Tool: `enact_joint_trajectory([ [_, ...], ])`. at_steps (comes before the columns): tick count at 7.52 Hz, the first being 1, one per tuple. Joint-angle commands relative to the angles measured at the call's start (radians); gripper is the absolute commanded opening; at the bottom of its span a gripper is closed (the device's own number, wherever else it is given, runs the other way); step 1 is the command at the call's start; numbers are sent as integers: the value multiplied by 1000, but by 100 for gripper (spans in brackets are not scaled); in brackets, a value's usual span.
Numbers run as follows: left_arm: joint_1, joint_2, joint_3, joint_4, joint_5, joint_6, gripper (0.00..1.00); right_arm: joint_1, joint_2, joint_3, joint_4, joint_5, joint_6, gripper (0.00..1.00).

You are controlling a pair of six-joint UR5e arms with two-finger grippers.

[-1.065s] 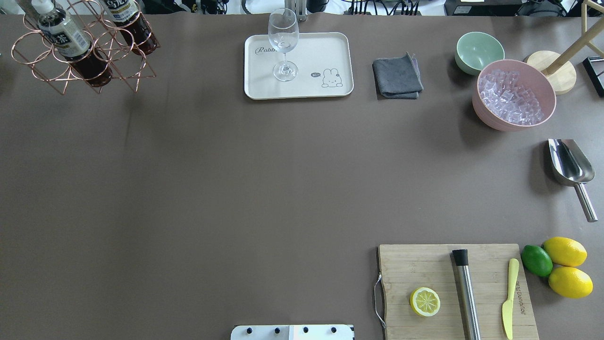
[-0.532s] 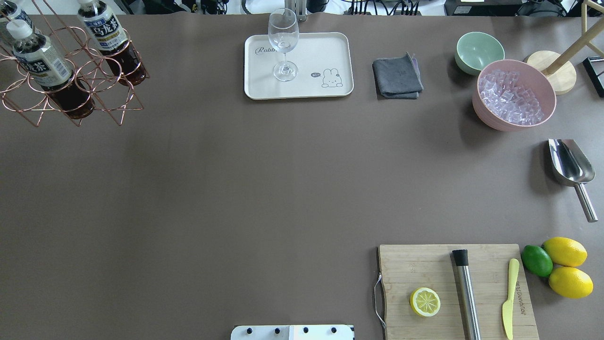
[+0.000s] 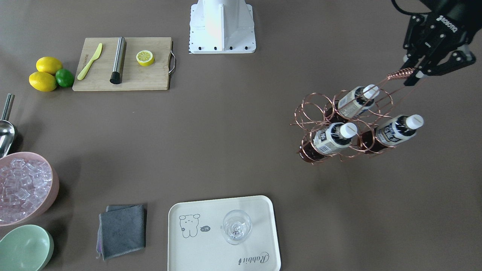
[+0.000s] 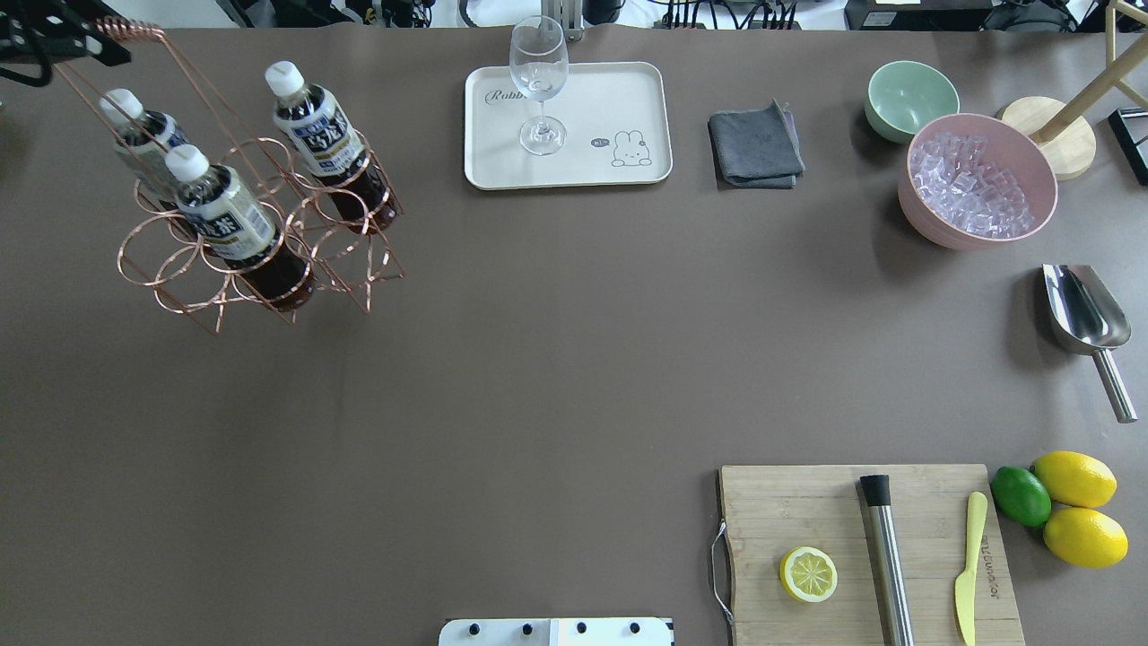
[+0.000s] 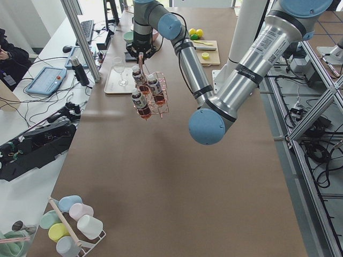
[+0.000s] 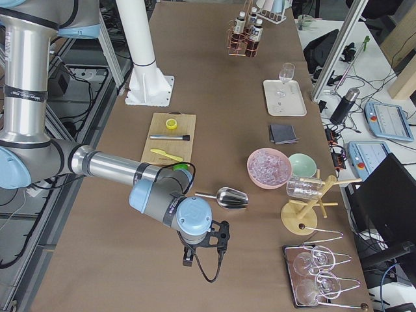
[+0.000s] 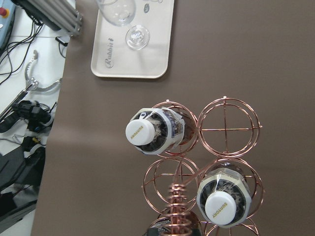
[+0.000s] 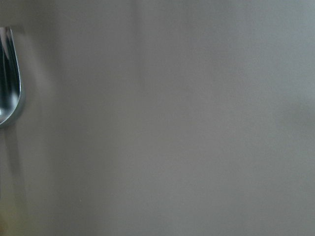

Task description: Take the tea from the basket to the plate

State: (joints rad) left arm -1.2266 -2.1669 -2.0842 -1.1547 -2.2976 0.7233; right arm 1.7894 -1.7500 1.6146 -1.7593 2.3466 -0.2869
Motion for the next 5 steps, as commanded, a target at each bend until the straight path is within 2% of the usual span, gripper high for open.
enact_joint_trajectory([
  [1,230,-172,1,-3,9,-299,0,5,0,11,0,8,-3,100],
  [2,301,-224,22,-5,10,-355,0,2,6,13,1,29,-8,100],
  [3,358,-275,38,-5,53,-396,0,-25,13,21,4,31,-8,100],
  [5,461,-333,76,-14,113,-413,0,-131,12,68,72,31,-6,100],
])
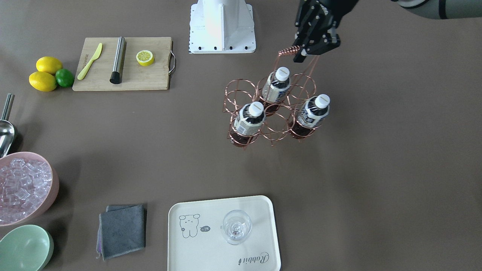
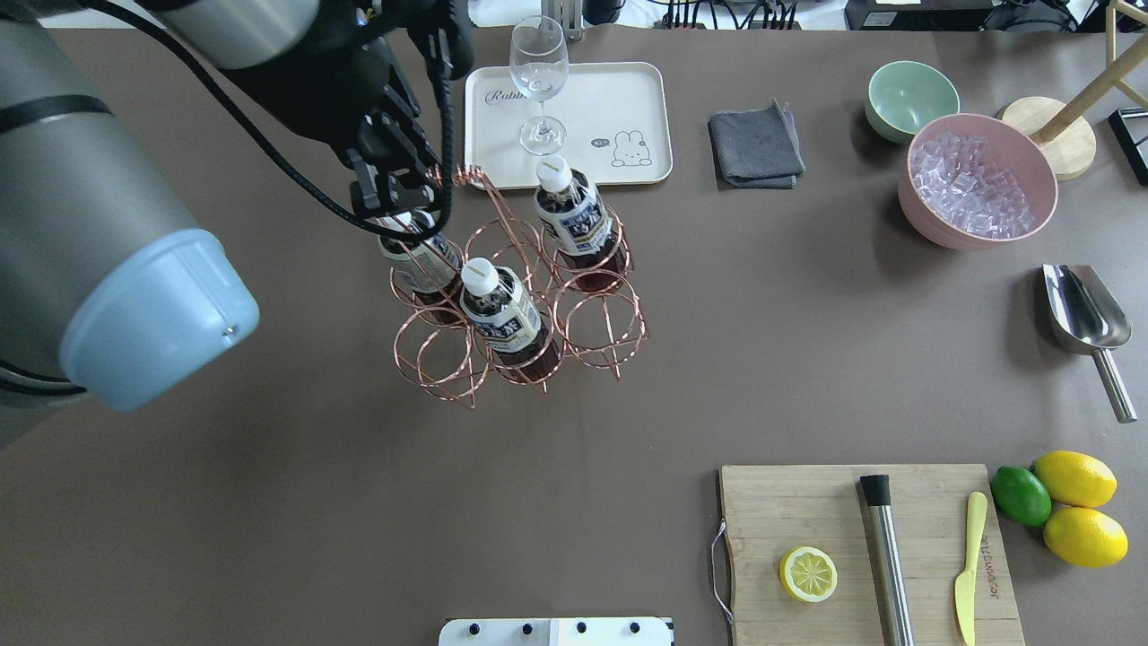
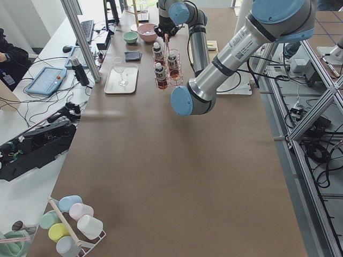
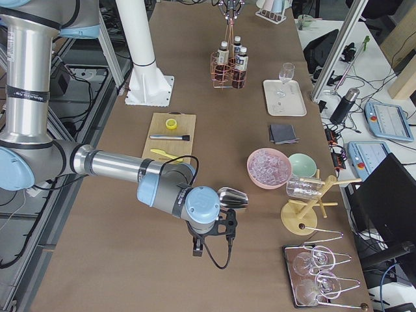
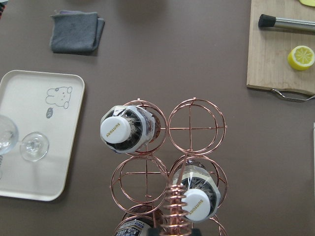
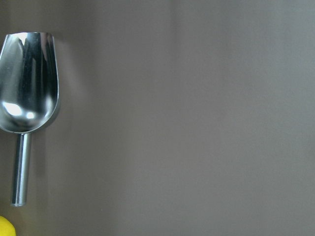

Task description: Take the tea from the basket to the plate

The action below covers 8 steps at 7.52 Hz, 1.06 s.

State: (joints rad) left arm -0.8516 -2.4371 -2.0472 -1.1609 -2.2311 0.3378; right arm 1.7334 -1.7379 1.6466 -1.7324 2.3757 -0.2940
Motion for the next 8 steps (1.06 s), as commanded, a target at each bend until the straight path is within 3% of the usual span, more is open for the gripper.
enact_joint_trajectory([
  [1,95,-101,68,-22,47,-72,0,-92,1,51,48,8,7,100],
  [3,147,-106,94,-72,50,-91,0,-185,4,73,50,67,158,99],
  [6,190,-65,102,-141,51,-91,0,-334,44,235,48,126,567,99],
  [7,201,-66,105,-143,50,-89,0,-368,101,260,45,208,737,99],
  [8,207,-69,123,-160,51,-91,0,-414,169,278,47,235,903,99],
])
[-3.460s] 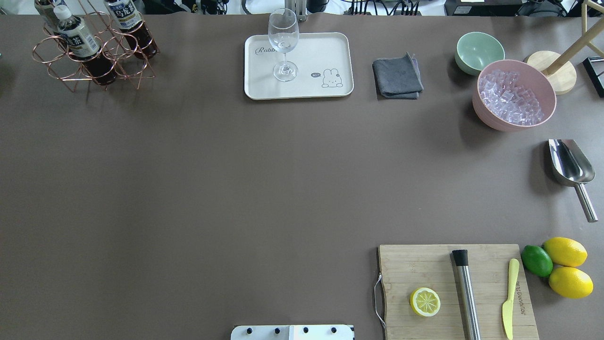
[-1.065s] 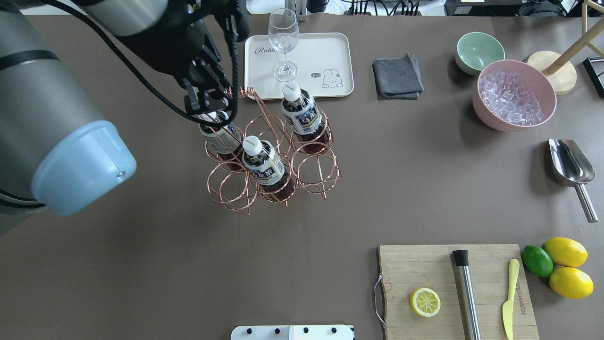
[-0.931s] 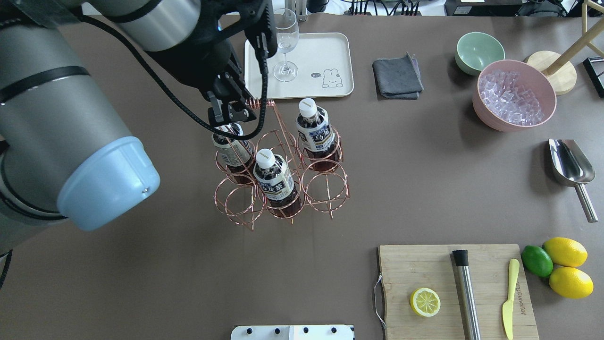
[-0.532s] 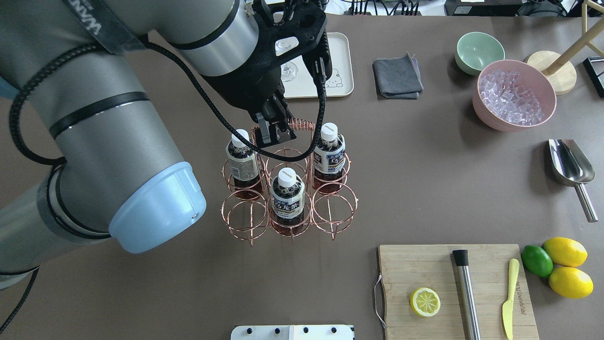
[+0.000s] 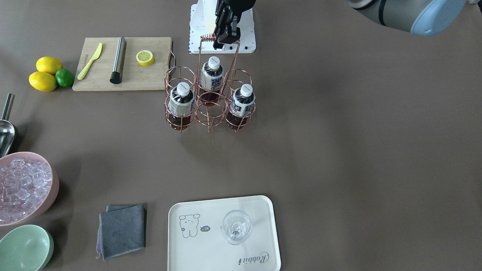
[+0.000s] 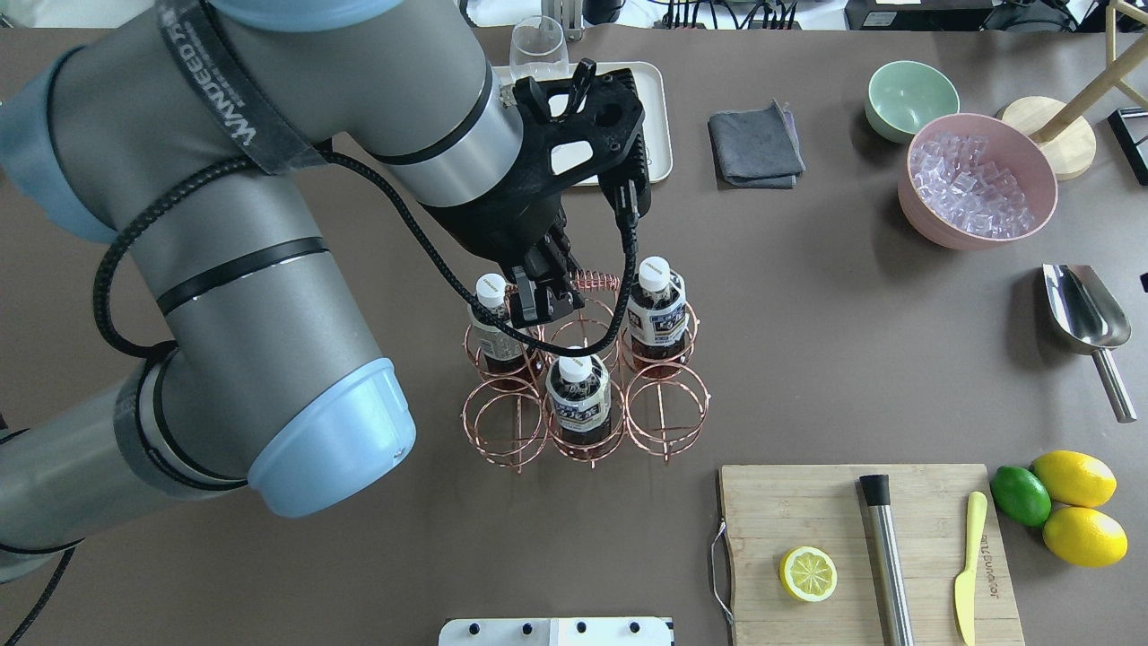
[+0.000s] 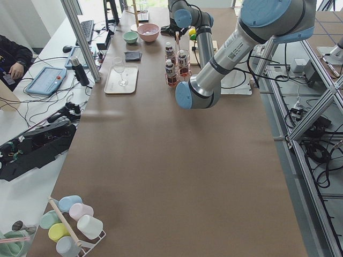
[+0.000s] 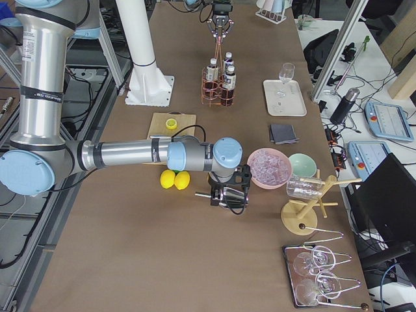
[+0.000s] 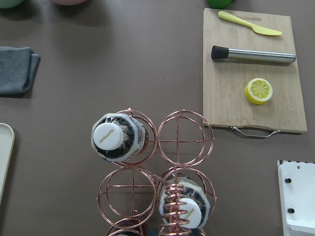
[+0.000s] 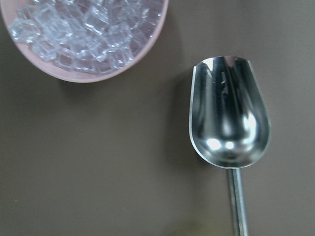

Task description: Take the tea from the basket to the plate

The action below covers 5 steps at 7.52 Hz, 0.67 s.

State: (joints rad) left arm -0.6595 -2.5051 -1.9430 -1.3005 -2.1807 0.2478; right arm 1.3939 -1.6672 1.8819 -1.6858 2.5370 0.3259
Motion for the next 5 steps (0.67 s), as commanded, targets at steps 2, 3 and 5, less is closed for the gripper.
enact_joint_trajectory([
  [2,15,5,42,-60,2,-1,0,-198,251,52,-2,80,500,99],
  [3,15,6,44,-62,2,1,0,-279,370,48,-2,65,706,99],
  [5,15,6,52,-63,2,2,0,-433,522,39,-2,4,963,100],
])
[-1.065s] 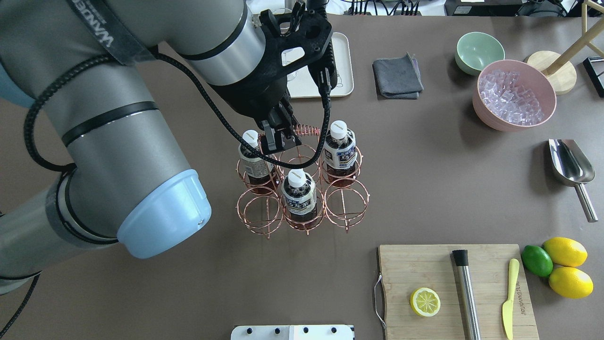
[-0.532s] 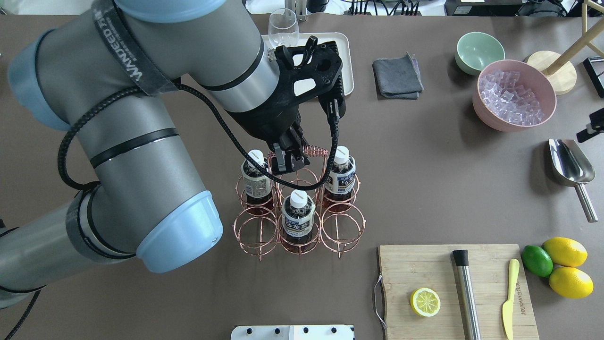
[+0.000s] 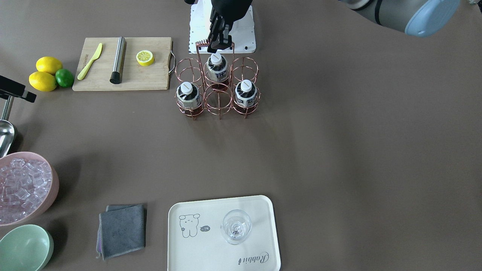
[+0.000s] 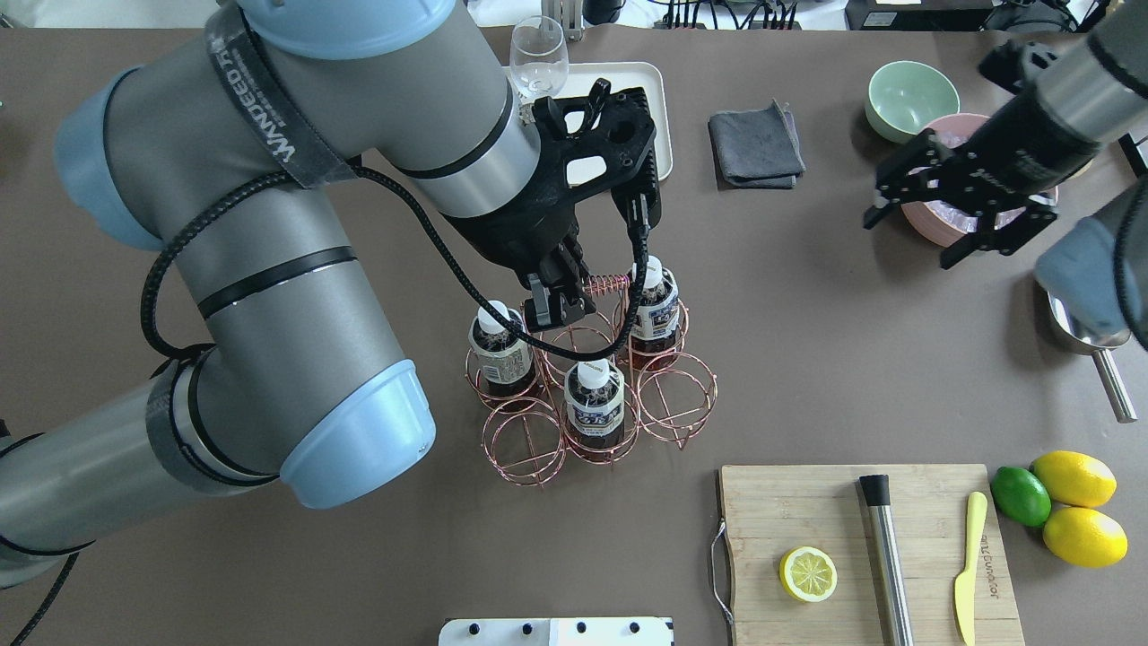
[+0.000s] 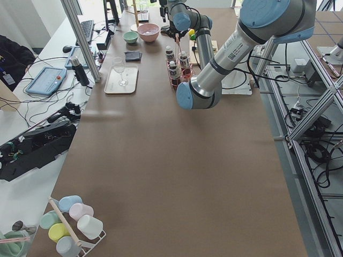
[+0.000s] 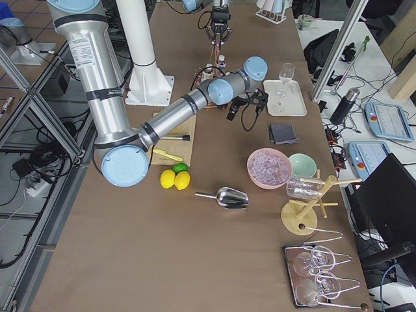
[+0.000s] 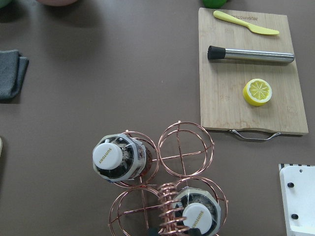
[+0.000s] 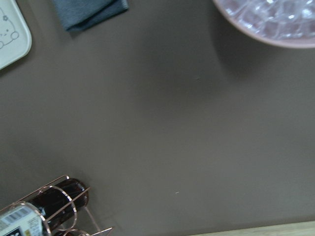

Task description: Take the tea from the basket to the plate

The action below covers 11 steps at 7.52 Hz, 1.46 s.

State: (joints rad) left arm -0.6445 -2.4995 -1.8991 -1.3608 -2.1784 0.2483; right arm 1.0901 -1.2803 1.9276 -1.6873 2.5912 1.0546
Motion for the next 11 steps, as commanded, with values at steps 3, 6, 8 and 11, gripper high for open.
enact_joint_trajectory([
  [3,0,-1,14,-4,12,3,0,-222,307,-111,0,-94,344,100],
  [6,-1,1,14,-4,14,6,0,-268,315,-121,3,-112,347,94],
  [8,-1,-1,14,-4,40,8,0,-277,382,-171,1,-115,379,94],
  [11,-3,1,14,-4,42,9,0,-312,386,-179,1,-151,384,72],
])
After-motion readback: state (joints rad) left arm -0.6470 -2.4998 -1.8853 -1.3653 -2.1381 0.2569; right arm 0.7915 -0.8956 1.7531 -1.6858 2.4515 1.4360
